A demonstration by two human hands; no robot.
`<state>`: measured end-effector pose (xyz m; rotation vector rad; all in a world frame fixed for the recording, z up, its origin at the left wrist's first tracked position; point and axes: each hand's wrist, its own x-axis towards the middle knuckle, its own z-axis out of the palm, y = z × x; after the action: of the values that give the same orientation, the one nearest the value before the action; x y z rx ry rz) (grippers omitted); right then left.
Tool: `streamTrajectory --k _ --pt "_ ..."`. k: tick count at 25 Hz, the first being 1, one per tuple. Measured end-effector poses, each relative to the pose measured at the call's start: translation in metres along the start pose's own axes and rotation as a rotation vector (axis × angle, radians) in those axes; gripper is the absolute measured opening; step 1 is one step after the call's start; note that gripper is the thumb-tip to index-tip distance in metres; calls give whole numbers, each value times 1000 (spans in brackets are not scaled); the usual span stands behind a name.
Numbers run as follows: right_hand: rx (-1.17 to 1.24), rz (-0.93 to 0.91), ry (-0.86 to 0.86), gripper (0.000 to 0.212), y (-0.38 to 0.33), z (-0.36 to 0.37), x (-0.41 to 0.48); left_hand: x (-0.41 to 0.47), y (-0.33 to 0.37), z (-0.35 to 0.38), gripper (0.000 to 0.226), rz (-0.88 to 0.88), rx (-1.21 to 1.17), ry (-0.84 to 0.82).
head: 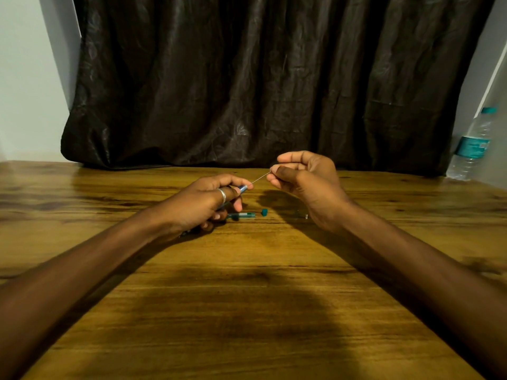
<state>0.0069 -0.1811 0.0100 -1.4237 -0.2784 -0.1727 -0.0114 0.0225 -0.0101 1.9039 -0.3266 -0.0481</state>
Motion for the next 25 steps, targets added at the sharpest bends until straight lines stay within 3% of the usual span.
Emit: streamTrajectory --k 11,18,25 --pt "-119 -72 -71 24 7 4 -5 0 0 5 27 9 -21 3" --pt "-385 -207 -126 15 15 5 -4 -1 -1 5 29 22 14 -15" --pt "-396 -237 -151 14 17 5 -2 -2 1 5 29 19 32 -10"
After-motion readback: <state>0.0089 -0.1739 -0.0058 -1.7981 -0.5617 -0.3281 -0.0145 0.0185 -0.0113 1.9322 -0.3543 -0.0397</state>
